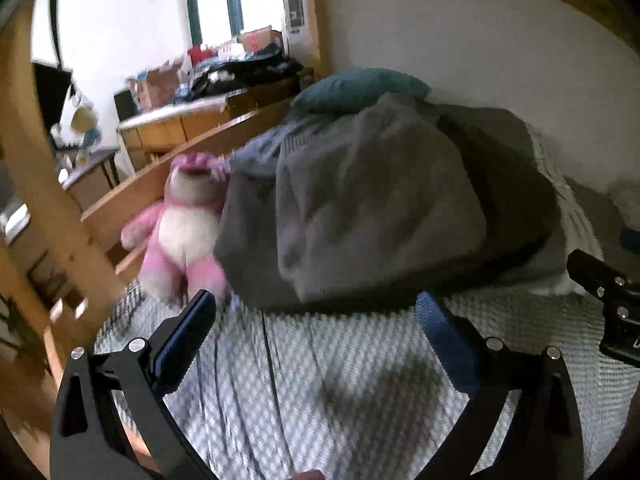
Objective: Fold large clothes
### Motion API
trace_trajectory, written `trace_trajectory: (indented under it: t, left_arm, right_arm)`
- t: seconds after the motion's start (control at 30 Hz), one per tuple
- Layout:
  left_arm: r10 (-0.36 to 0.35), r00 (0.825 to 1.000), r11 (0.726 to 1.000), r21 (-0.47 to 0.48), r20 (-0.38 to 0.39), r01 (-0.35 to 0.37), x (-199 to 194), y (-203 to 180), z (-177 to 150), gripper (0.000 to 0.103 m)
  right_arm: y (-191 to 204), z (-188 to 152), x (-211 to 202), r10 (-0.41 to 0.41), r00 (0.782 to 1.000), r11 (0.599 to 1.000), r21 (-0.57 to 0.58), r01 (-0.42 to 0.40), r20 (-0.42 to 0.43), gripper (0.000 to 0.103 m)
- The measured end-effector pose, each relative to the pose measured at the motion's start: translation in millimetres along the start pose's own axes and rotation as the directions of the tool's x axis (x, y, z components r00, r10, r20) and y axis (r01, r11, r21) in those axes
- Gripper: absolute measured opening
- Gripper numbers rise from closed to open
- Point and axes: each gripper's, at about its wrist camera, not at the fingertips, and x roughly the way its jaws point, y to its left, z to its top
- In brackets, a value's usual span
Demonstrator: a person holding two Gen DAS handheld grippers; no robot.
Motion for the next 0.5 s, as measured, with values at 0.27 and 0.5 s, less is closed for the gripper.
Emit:
trace_trajectory:
  t: [0.27,0.5]
  left_arm:
    - [-0.019,0.999,1.0,-0.006,-0.036,0.019,-61,9,-70,0.099]
    - [-0.011,0.999,1.0,0.003,-0.031,0.011,-110,16,-117,0.099]
  right_arm:
    - [5,-71,-79,-0.02,1.0,1.0,-0.008,0.02,-0.006,0.1]
    - [8,-128,-115,-0.007,1.0,1.0,0.009,0.008,-0.012,0.1]
